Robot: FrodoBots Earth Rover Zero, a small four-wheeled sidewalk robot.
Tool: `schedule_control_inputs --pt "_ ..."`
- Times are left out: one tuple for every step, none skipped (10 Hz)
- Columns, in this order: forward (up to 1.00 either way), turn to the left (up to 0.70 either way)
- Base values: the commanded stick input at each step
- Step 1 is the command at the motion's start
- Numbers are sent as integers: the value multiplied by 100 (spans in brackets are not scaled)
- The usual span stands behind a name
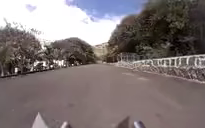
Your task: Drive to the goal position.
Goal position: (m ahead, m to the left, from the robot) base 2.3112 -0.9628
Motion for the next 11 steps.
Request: schedule_control_inputs --pt "70 0" --pt "70 0" --pt "70 0" --pt "70 0" --pt "70 0" --pt "70 0" --pt "70 -3" --pt "70 -12" --pt "70 -26" --pt "70 -15" --pt "70 -4"
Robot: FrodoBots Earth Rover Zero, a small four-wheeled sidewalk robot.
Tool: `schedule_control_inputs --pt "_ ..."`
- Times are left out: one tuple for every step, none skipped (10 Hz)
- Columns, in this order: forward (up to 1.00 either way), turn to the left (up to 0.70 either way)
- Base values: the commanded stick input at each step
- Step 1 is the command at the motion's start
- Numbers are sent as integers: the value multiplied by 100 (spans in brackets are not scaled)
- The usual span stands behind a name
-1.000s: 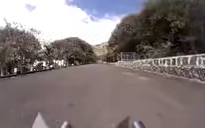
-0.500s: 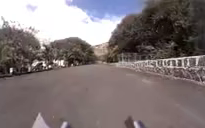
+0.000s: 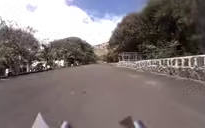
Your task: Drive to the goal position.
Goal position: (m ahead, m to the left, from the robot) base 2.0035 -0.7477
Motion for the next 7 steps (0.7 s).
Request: schedule_control_inputs --pt "70 0" --pt "70 0" --pt "70 0" --pt "70 0" --pt "70 0" --pt "70 0" --pt "70 0"
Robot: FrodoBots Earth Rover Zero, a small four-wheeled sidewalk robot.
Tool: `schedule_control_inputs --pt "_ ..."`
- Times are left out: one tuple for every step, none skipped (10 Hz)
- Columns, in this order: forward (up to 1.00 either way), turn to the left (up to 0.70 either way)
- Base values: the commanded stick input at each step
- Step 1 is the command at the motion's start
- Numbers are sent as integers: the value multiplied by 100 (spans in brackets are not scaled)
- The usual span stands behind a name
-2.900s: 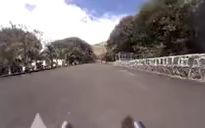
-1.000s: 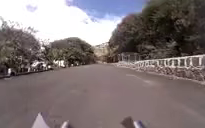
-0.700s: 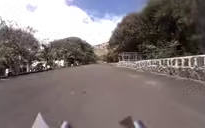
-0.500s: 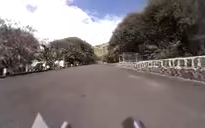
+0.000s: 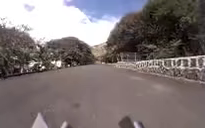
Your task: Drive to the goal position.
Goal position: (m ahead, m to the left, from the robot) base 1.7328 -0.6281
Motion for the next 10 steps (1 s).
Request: schedule_control_inputs --pt "70 0" --pt "70 0" --pt "70 0" --pt "70 0" --pt "70 0" --pt "70 0" --pt "70 0" --pt "70 0" --pt "70 -6" --pt "70 -21"
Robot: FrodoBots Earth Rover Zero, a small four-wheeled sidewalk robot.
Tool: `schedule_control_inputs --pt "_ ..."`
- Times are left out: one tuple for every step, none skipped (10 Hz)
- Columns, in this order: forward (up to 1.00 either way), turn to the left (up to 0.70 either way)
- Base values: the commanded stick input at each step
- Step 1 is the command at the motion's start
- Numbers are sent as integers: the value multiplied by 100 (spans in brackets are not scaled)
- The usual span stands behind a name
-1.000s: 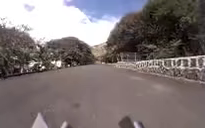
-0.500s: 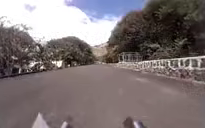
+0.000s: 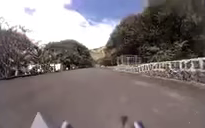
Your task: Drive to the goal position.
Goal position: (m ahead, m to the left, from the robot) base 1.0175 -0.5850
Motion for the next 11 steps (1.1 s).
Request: schedule_control_inputs --pt "70 -28" --pt "70 -28" --pt "70 -28" --pt "70 -28" --pt "70 -27" --pt "70 -14" --pt "70 -2" --pt "70 0" --pt "70 0" --pt "70 0" --pt "70 0"
